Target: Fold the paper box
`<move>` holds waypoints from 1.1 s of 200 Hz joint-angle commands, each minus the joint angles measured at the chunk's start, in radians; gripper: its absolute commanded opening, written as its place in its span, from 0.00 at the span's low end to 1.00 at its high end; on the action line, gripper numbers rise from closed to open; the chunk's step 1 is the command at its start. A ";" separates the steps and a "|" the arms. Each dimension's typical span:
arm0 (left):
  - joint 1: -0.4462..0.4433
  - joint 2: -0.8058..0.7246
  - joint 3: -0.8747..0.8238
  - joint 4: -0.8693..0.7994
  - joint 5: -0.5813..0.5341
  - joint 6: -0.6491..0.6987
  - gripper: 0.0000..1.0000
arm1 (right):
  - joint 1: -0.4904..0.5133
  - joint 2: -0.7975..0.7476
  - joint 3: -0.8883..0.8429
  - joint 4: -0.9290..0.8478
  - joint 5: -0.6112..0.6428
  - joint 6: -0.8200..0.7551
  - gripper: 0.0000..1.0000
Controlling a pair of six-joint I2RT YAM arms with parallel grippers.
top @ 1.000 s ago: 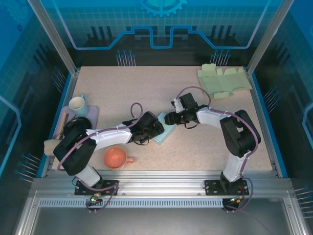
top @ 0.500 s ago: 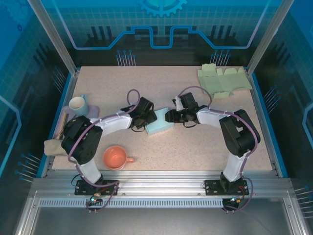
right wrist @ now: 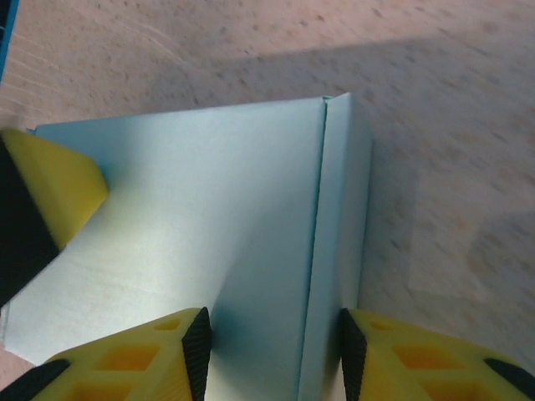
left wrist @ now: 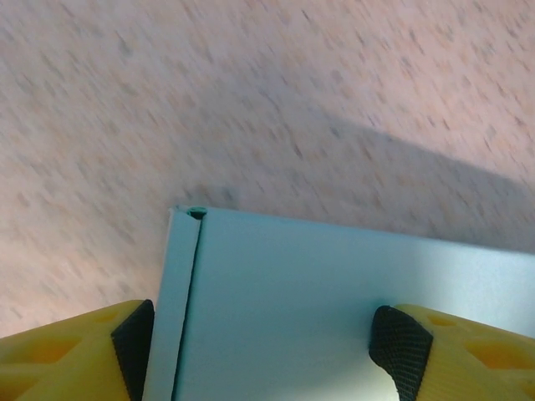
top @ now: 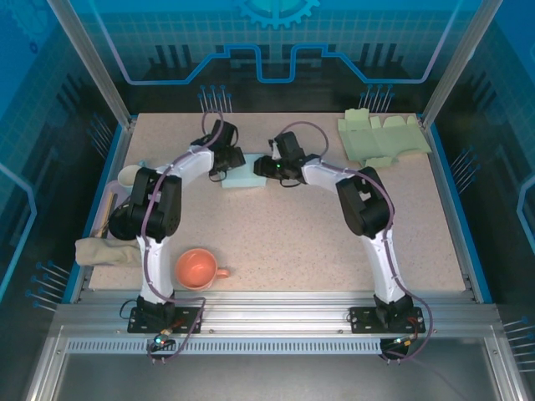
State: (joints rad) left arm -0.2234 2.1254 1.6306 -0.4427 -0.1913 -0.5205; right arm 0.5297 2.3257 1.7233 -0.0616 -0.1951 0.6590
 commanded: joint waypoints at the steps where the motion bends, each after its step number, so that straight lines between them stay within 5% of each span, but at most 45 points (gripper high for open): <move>1: 0.018 0.077 0.135 -0.084 0.132 0.098 0.76 | 0.084 0.096 0.155 -0.006 -0.104 0.030 0.45; 73: 0.181 0.258 0.363 -0.227 0.144 0.014 0.83 | 0.116 0.260 0.391 -0.040 -0.088 -0.012 0.51; 137: 0.207 0.169 0.296 -0.203 0.103 0.017 0.94 | 0.074 0.087 0.295 -0.222 0.044 -0.175 0.58; 187: 0.210 -0.046 0.168 -0.144 0.051 0.038 0.99 | -0.039 -0.099 0.233 -0.475 0.262 -0.361 0.61; 220: 0.196 -0.190 0.084 -0.140 0.032 0.007 0.99 | -0.132 -0.111 0.281 -0.658 0.557 -0.494 0.63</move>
State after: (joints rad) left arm -0.0177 2.0773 1.7744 -0.5930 -0.1230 -0.4957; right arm 0.4622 2.2238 1.9755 -0.5205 0.0975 0.3119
